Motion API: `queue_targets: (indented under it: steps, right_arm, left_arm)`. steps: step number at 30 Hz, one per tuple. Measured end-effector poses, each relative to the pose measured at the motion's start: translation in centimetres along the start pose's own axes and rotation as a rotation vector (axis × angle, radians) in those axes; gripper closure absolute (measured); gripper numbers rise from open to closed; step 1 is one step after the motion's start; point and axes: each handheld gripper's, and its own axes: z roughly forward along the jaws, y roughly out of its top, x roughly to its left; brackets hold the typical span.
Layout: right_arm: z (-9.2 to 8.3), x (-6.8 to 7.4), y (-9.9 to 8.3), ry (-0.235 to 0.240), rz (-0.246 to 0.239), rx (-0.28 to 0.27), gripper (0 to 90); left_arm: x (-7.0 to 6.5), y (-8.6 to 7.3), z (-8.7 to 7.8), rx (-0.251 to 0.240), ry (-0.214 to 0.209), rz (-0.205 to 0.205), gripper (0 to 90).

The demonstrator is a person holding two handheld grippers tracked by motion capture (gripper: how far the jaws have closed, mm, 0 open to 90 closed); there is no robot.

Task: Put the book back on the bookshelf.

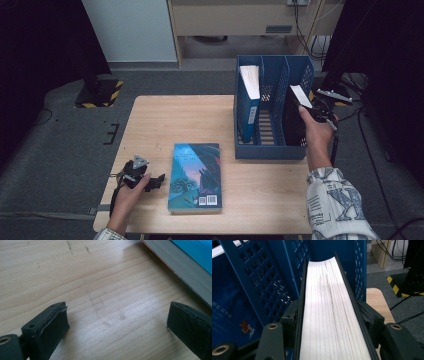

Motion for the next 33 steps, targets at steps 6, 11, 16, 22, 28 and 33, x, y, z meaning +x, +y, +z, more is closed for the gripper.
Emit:
queue_targets:
  steps: [6, 11, 16, 22, 28, 33]
  right_arm:
    - [0.2, 0.3, 0.2, -0.017, -0.018, 0.005, 43.5]
    - [0.5, 0.6, 0.3, -0.021, -0.019, 0.013, 43.7]
    - [0.5, 0.8, 0.3, -0.022, -0.017, 0.020, 46.1]
    - [0.4, 1.1, 0.3, -0.038, -0.046, 0.021, 49.5]
    - [0.3, 1.1, 0.6, -0.052, -0.064, 0.029, 51.5]
    - [0.2, 0.8, 0.7, -0.057, -0.055, 0.024, 52.6]
  left_arm:
    - [0.0, 0.0, 0.0, 0.001, 0.000, 0.001, 2.8]
    - [0.0, 0.0, 0.0, 0.001, 0.000, 0.002, 2.8]
    - [0.0, 0.0, 0.0, 0.001, 0.000, 0.002, 2.8]
    - [0.0, 0.0, 0.0, 0.002, 0.001, 0.001, 2.8]
    - [0.0, 0.0, 0.0, 0.001, 0.000, 0.002, 2.8]
    - [0.0, 0.0, 0.0, 0.001, 0.000, 0.003, 2.8]
